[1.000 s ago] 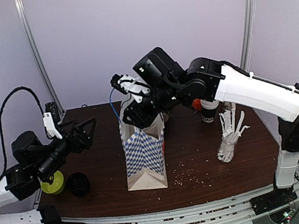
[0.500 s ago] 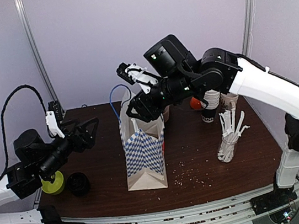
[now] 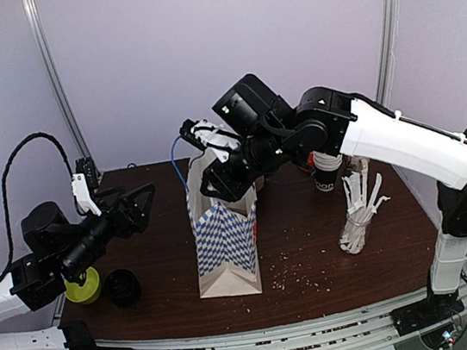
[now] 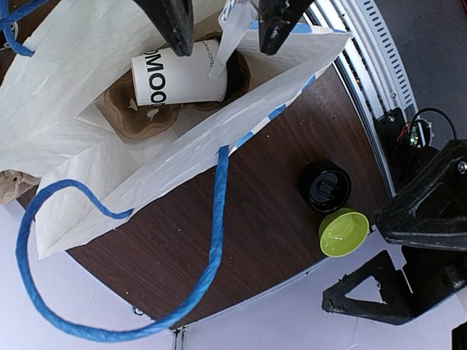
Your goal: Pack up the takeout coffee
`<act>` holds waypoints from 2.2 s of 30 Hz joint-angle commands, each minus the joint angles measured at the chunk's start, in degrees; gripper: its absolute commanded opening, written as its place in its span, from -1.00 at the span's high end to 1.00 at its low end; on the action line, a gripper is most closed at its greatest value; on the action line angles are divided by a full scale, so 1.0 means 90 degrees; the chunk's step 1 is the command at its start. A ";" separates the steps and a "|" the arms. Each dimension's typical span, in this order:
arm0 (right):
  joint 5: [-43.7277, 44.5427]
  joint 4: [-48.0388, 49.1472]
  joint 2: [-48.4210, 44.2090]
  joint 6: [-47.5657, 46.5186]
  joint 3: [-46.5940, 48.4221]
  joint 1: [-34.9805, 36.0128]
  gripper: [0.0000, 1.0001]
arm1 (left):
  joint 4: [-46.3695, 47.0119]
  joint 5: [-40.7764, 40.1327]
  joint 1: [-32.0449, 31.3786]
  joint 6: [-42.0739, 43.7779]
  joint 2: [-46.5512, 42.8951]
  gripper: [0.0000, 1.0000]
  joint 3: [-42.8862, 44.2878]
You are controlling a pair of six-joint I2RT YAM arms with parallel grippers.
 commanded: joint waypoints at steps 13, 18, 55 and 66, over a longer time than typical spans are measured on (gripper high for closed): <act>0.0414 -0.0978 0.0021 0.0219 0.0927 -0.0278 1.00 | 0.0349 0.0036 0.0012 -0.0051 -0.0002 -0.97 -0.0029; 0.0356 -0.1194 -0.0148 0.0426 0.1113 -0.0769 1.00 | 0.0382 0.0035 0.0015 -0.0098 -0.0011 -0.97 -0.0072; 0.0659 0.2303 -0.3659 0.1393 -0.3847 -0.0606 -0.54 | -0.0125 0.1406 0.0014 0.0452 0.1255 -0.97 0.1328; 0.0350 0.2807 -0.2845 0.2478 -0.4054 -0.0625 -0.57 | -0.0870 0.0962 0.0016 0.0251 0.2147 -0.94 0.1960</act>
